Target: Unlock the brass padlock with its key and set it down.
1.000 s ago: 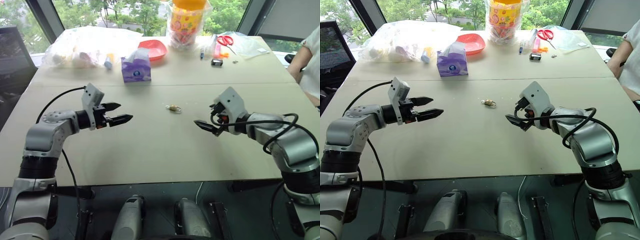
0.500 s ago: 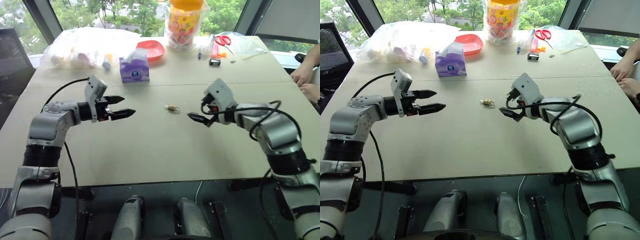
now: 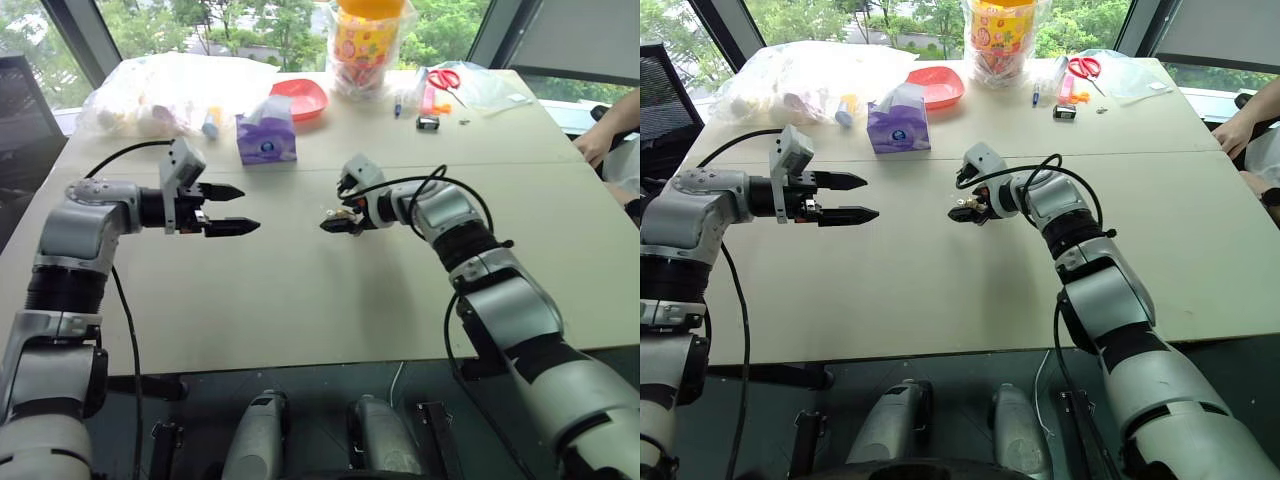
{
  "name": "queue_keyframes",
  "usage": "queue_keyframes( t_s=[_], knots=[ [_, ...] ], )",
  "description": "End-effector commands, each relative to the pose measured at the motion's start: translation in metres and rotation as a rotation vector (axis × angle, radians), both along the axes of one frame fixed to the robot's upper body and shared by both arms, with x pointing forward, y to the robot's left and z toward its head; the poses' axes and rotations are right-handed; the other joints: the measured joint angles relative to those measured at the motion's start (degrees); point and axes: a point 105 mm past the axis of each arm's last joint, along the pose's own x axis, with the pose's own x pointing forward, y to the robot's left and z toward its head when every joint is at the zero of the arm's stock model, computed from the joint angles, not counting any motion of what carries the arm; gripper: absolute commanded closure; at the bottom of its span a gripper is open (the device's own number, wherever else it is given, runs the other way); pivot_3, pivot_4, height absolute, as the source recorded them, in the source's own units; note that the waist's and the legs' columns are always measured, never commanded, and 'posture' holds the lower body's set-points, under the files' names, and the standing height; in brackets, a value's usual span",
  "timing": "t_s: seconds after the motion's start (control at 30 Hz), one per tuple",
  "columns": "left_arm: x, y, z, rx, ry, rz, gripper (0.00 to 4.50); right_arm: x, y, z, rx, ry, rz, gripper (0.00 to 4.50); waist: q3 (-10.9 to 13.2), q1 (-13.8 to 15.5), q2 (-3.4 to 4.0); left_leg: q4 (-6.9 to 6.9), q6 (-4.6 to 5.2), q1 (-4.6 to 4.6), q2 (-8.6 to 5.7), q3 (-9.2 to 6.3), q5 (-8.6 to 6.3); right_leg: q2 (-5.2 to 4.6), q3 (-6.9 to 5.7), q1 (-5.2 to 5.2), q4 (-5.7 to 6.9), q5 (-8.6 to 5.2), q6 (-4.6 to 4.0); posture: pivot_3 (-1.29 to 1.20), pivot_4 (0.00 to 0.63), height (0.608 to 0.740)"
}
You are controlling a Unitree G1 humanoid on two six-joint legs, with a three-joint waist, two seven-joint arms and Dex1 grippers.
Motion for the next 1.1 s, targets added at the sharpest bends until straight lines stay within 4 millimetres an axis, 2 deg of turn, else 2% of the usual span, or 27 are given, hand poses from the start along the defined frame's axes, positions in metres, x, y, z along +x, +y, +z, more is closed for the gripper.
queue_keyframes(
  t_s=[0.03,0.1,0.13,0.23,0.3,0.47,0.6,0.77,0.97,1.1],
  knots=[
    [-0.005,0.0,0.007,-0.023,-0.039,0.025,0.0,0.007,-0.006,-0.007,-0.092,-0.058,0.01,0.25,0.0,0.1,0.0,0.0,-0.01,0.0,0.0,0.0,0.01,0.0,0.0,0.01,0.01,0.0,0.0,0.0,0.15,0.74],
    [-0.009,0.0,0.005,-0.031,-0.038,0.038,0.0,0.006,-0.01,-0.016,-0.157,-0.057,0.029,0.82,0.0,0.1,0.0,0.0,-0.07,0.03,0.0,0.0,0.04,-0.01,0.01,0.03,0.02,0.01,0.0,0.0,0.15,0.74],
    [-0.011,0.002,0.005,-0.036,-0.036,0.046,0.0,0.005,-0.013,-0.019,-0.185,-0.056,0.046,1.25,0.0,0.0,0.0,0.0,-0.11,0.05,0.0,-0.01,0.06,-0.02,0.01,0.04,0.04,0.01,-0.01,0.0,0.15,0.74],
    [-0.015,0.005,0.004,-0.045,-0.031,0.069,0.0,0.004,-0.02,-0.02,-0.202,-0.055,0.061,2.88,0.0,0.2,0.0,0.0,-0.23,0.1,0.0,-0.05,0.13,-0.01,0.01,0.05,0.17,0.04,-0.06,0.0,0.15,0.74],
    [-0.017,0.007,0.003,-0.046,-0.027,0.081,0.0,0.004,-0.025,-0.019,-0.197,-0.05,0.054,3.78,0.0,0.4,0.0,0.0,-0.32,0.15,0.0,-0.1,0.18,0.0,-0.02,0.08,0.24,0.07,-0.11,0.0,0.15,0.74],
    [-0.016,0.006,0.001,-0.047,-0.023,0.088,0.0,0.005,-0.022,-0.016,-0.152,-0.053,0.047,3.78,0.0,0.5,0.0,0.02,-0.37,0.21,-0.01,-0.17,0.22,0.0,-0.03,0.12,0.3,0.08,-0.13,0.0,0.15,0.74],
    [-0.009,0.0,0.002,-0.055,-0.03,0.079,0.0,0.012,-0.016,-0.003,-0.095,-0.112,0.011,3.78,0.0,0.5,0.0,0.02,-0.37,0.2,-0.01,-0.16,0.22,0.01,-0.03,0.11,0.29,0.08,-0.13,0.0,0.15,0.74],
    [-0.002,-0.008,0.002,-0.061,-0.034,0.051,0.0,0.015,-0.03,0.005,-0.129,-0.143,0.003,1.44,0.0,0.2,0.0,0.01,-0.39,0.19,-0.02,-0.13,0.23,0.02,-0.03,0.08,0.3,0.09,-0.13,0.0,0.15,0.74],
    [0.004,-0.011,0.001,-0.06,-0.037,0.039,0.0,0.012,-0.047,0.0,-0.14,-0.103,0.0,1.44,0.0,0.1,0.01,-0.11,-0.41,0.14,-0.01,-0.06,0.24,0.05,0.01,-0.06,0.3,0.08,-0.13,0.0,0.15,0.74],
    [0.004,-0.012,0.002,-0.059,-0.039,0.028,0.0,0.01,-0.044,-0.005,-0.128,-0.087,-0.001,1.44,0.0,0.0,0.01,-0.11,-0.42,0.14,0.0,-0.05,0.25,0.05,0.01,-0.05,0.31,0.08,-0.14,0.0,0.15,0.74]
  ],
)
